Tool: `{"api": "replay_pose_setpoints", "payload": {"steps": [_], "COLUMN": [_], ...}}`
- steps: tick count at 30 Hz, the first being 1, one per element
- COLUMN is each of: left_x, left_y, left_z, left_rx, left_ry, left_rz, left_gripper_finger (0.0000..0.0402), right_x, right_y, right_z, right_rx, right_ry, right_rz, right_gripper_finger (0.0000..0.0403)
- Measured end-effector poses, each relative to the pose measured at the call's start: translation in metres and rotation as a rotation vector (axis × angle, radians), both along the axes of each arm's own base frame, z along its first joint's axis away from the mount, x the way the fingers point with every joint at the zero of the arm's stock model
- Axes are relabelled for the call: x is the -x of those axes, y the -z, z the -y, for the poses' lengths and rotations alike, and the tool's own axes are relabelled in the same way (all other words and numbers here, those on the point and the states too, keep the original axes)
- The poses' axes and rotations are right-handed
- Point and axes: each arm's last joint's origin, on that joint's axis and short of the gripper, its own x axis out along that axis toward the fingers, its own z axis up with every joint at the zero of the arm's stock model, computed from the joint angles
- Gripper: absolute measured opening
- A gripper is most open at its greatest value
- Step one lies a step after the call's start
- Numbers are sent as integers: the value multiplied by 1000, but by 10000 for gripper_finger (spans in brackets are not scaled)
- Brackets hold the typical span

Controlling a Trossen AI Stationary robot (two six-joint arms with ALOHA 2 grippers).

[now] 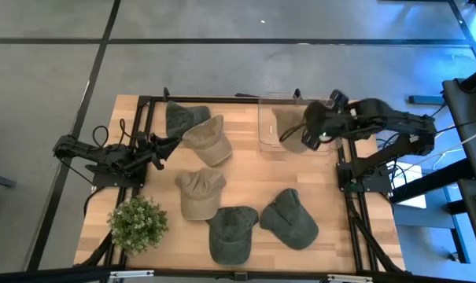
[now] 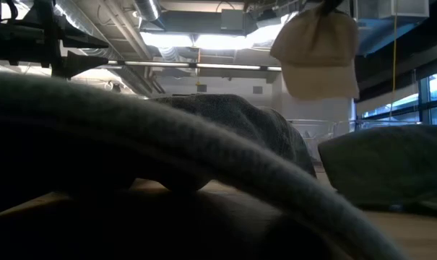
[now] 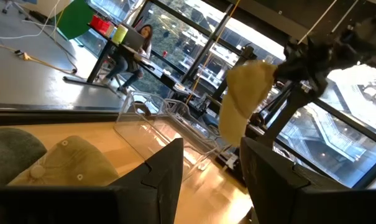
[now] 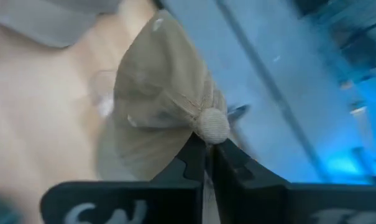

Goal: Pick & Place hat
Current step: Put the right brown cap into the right transparent bin

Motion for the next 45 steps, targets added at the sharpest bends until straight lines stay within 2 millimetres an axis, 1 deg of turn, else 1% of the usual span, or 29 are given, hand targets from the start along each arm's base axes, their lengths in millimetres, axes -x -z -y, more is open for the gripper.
{"api": "replay_pose_setpoints", "payload": {"steps": [3,7,10,13,16,19,22,25,27,31,35,40,45], "left_x": [0,0,0,0,0,-1,-1,-1,-1,-1,-1,-1,-1], "left_y": [0,0,0,1,2,4,4,4,4,4,4,4,4], "left_z": [0,0,0,0,0,0,0,0,0,0,0,0,0], "left_rx": [1,0,0,-1,-7,-11,-11,-11,-10,0,4,5,5], "left_ry": [1,1,1,0,0,-2,-3,-2,-2,-1,-1,-1,-1], "left_rz": [0,0,0,-6,-27,-42,-44,-43,-43,-37,-35,-34,-34], "left_gripper_finger": [155,155,155,155,155,155,155,155,155,155,155,155,155], "right_x": [4,12,21,30,41,48,54,57,60,64,65,65,69], "right_y": [-9,-16,-14,-7,6,24,37,47,54,73,93,120,139], "right_z": [12,29,42,53,61,68,77,88,94,104,113,127,138], "right_rx": [71,106,114,111,106,119,150,166,165,142,103,116,138], "right_ry": [6,34,80,139,186,200,168,132,121,135,143,160,201], "right_rz": [-35,-73,-108,-141,-171,-162,-121,-69,-77,-145,-154,-175,-175], "right_gripper_finger": [14,14,14,14,14,14,14,14,14,14,16,22,17]}}
